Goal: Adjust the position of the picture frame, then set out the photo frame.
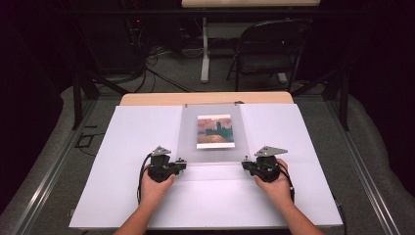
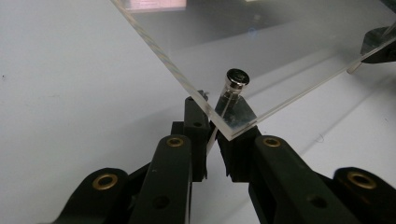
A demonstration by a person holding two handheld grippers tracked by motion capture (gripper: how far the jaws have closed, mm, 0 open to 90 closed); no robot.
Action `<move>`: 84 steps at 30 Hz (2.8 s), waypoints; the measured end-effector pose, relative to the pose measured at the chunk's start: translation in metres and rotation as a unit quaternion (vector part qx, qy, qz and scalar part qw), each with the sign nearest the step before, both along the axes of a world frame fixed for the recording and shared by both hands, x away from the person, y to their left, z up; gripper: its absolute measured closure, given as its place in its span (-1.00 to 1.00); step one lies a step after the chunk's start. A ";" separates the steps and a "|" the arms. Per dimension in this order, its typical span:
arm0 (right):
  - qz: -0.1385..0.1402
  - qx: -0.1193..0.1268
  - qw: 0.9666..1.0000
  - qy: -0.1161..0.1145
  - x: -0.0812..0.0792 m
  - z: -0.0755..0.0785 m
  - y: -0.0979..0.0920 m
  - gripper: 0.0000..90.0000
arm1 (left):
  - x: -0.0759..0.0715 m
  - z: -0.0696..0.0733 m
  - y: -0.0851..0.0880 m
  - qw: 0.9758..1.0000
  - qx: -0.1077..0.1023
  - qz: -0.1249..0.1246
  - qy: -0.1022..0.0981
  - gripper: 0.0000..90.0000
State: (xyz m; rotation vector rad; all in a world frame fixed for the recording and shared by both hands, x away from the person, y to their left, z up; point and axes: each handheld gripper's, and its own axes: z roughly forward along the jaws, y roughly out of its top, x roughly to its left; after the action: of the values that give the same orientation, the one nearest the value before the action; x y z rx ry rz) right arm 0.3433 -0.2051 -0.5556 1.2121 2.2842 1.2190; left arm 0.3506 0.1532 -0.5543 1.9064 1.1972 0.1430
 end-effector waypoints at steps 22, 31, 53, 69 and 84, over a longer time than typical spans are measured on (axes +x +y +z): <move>0.001 -0.040 0.999 -0.011 -0.022 0.012 -0.003 0.20 | -0.017 0.013 0.003 1.000 0.013 -0.003 -0.002 0.13; 0.022 -0.048 0.999 -0.007 -0.039 0.015 -0.008 0.06 | -0.035 0.019 0.019 1.000 0.010 -0.006 -0.027 -0.02; -0.021 -0.020 0.999 -0.042 -0.053 0.045 -0.038 -0.01 | -0.047 0.054 0.046 0.998 0.005 0.013 -0.066 -0.08; -0.034 -0.009 0.999 -0.013 -0.030 0.055 -0.043 0.01 | -0.004 0.075 0.047 0.999 0.011 0.031 -0.041 -0.04; -0.041 -0.032 0.998 0.026 0.030 0.077 -0.037 0.00 | 0.047 0.098 0.043 0.999 0.005 0.039 -0.017 0.02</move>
State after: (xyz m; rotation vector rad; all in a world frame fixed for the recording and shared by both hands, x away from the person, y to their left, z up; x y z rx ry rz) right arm 0.3730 -0.2421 -0.4790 1.3146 2.2677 1.0894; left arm 0.3976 0.1964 -0.4565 1.8590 1.2501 0.2238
